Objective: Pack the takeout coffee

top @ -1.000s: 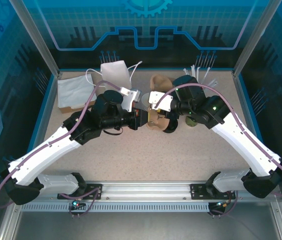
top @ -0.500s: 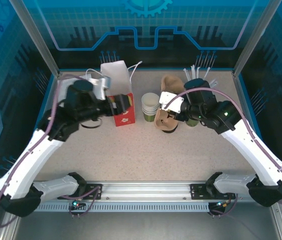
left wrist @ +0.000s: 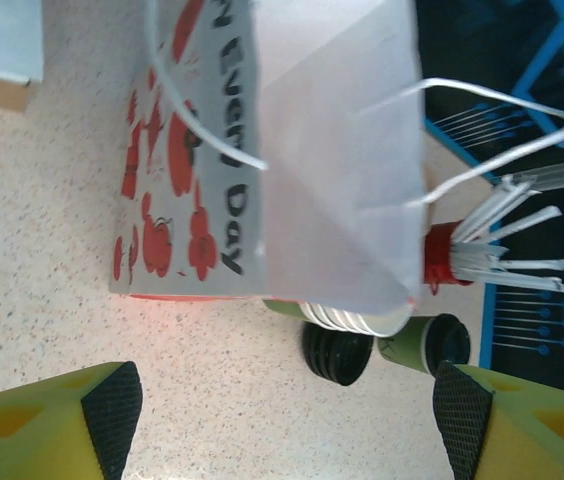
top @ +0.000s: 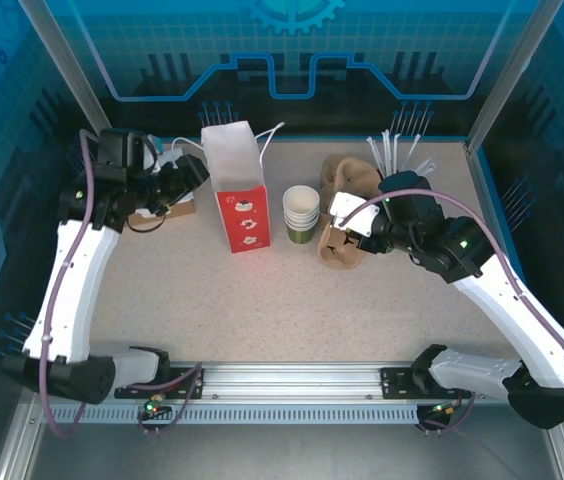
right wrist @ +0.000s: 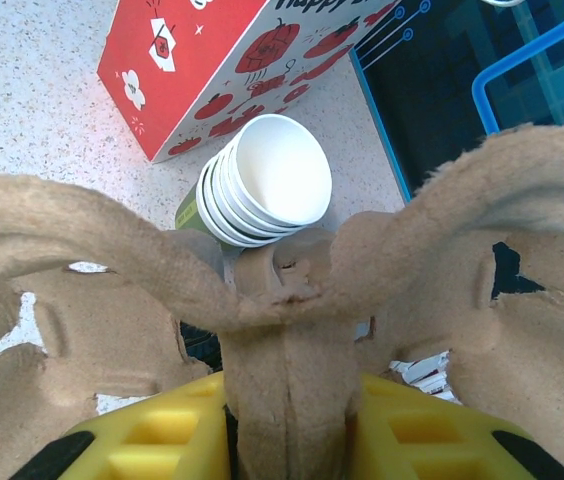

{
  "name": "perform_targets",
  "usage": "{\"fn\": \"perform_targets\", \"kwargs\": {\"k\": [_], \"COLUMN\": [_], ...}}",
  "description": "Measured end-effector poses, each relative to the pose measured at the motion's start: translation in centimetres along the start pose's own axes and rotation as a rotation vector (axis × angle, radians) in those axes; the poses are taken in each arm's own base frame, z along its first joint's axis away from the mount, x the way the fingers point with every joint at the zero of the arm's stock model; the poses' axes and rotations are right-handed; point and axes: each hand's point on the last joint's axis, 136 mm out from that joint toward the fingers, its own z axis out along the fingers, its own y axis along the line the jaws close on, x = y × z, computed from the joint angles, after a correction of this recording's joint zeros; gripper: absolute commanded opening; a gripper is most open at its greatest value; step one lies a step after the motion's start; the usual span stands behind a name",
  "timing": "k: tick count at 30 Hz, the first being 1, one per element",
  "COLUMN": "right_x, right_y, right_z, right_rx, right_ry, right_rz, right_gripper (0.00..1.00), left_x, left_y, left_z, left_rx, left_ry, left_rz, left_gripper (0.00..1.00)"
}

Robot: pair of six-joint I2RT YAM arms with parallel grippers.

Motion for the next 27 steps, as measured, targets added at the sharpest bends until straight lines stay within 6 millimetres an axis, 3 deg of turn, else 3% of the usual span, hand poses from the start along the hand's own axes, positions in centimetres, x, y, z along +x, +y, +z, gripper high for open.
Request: {"fn": "perform_targets", "kwargs": {"k": [4, 11, 19, 24, 27], "right_x": [0.3, 0.9, 1.3, 1.6, 1.7], "right_y": [0.3, 0.8, 1.0, 1.2, 1.3], "right_z": [-0.2, -0.5, -0.6, -0.6, -0.7], "right_rx": [-0.001, -0.008, -0.014, -0.022, -0.028], "right_ry": [0.001, 0.010, 0.019, 0.029, 0.036], "right_rz": [0.007, 0.017, 0.029, 0.031, 0.030], "right_gripper": [0.30, 0.30, 0.29, 0.29, 0.29], "left_x": [0.1, -0.7, -1.4, -2.2, -2.4], "left_y": [1.1, 1.1, 1.8, 1.2, 0.9], "left_z": [3.3, 6.1, 9.8, 9.8, 9.6], "left_rx": [-0.028, -0.024, -0.061, -0.051, -0.046], "left_ry": [0.059, 0.072, 0.115, 0.103, 0.095], "left_rz": [-0.046, -0.079, -0.095, -0.079, -0.061], "left_gripper": [0.80, 0.70, 0.40, 0.18, 0.12]}}
